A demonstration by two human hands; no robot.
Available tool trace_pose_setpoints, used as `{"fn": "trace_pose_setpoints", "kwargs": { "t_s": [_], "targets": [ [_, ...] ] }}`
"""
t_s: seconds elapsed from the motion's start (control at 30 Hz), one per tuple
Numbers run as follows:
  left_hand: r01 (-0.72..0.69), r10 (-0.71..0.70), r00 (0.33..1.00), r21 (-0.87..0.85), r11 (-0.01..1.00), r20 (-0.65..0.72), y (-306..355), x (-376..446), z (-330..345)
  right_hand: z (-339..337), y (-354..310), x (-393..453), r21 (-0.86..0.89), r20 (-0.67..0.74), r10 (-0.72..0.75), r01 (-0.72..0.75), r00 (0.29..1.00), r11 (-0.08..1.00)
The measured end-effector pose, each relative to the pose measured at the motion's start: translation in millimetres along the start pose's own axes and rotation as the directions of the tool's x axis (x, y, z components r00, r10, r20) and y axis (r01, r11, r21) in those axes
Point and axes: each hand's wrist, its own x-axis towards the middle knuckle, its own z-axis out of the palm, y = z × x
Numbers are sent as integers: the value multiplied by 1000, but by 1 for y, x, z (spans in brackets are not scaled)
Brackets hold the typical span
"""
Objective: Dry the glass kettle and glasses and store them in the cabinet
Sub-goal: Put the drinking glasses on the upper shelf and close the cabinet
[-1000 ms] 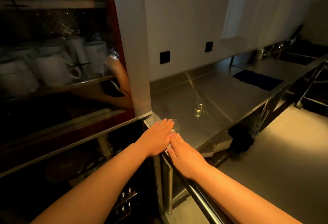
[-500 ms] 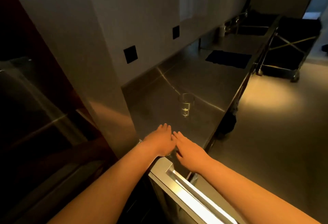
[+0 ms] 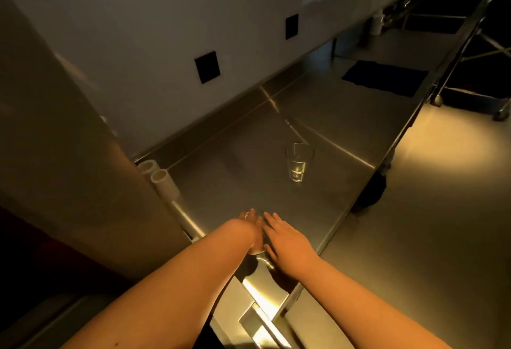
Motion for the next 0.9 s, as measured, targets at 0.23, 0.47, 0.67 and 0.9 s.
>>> {"fn": "trace_pose_setpoints", "kwargs": {
  "t_s": [0.23,0.47,0.67,0.9],
  "targets": [
    [26,-25,999,-17,1000,23,-1,22,-2,0,22,11,-51,-20,7,-8,1000,999],
    [-46,38,994,-79,996,-105,3,48,-13,-10,50,18,-16,-79,58,-59,995,998],
    [-86,58,973,-117,989,-225,9,69,-19,-24,75,27,59,-189,51,-40,981,997],
    [-124,57,931,-164,979,-360,6,94,-22,-49,99,68,96,-298,208,-187,932,978]
  ]
}}
